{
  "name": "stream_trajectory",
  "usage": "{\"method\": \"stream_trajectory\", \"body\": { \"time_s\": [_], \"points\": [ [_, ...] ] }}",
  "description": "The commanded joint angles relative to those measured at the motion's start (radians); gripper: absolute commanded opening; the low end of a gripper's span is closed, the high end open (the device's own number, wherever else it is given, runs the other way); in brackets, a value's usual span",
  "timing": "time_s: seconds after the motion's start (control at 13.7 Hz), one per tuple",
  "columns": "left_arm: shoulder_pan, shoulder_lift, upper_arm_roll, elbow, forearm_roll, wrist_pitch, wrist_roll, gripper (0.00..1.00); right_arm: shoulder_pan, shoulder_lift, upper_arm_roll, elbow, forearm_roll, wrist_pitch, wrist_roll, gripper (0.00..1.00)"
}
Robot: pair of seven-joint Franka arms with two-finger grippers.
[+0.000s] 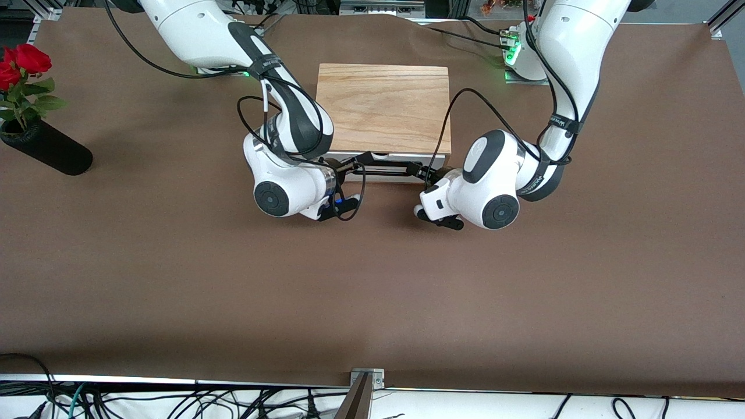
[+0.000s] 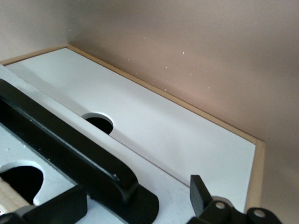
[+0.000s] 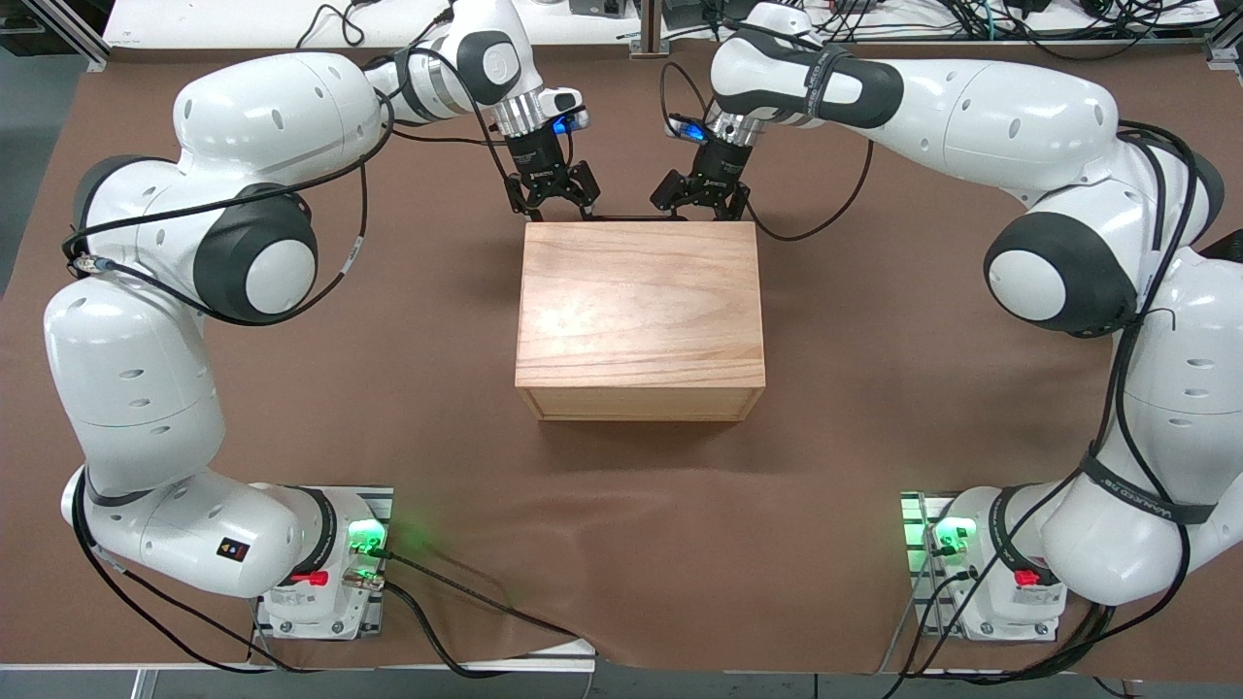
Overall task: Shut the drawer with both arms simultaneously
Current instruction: 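Hold both grippers against the drawer front until it sits flush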
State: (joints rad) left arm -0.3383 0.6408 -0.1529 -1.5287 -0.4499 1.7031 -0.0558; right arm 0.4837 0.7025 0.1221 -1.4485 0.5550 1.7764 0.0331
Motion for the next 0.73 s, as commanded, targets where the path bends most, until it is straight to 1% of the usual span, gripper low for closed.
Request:
{"method": "stream_trajectory", "body": {
  "time_s": [0.0,0.29,0.44,0.58,0.66],
  "points": [
    [0.010,-0.006,0.009,-0.028,0.000,-0.007,0.019,1.00,0.010,0.020,0.010,0.013,0.019,-0.071,0.004,1.00],
    [0.018,-0.010,0.009,-0.019,0.000,-0.013,0.014,1.00,0.024,0.032,0.010,0.014,0.017,-0.069,0.001,1.00],
    [0.022,-0.018,0.013,-0.013,0.005,-0.051,0.017,1.00,0.018,0.029,0.010,0.020,0.017,-0.069,-0.002,1.00],
    [0.051,-0.023,0.007,-0.005,0.011,-0.063,0.022,1.00,0.013,0.031,0.008,0.046,0.017,-0.057,-0.005,1.00],
    [0.048,-0.038,0.009,0.004,0.011,-0.075,0.011,1.00,0.013,0.032,0.008,0.063,0.017,-0.052,-0.012,1.00]
  ]
}}
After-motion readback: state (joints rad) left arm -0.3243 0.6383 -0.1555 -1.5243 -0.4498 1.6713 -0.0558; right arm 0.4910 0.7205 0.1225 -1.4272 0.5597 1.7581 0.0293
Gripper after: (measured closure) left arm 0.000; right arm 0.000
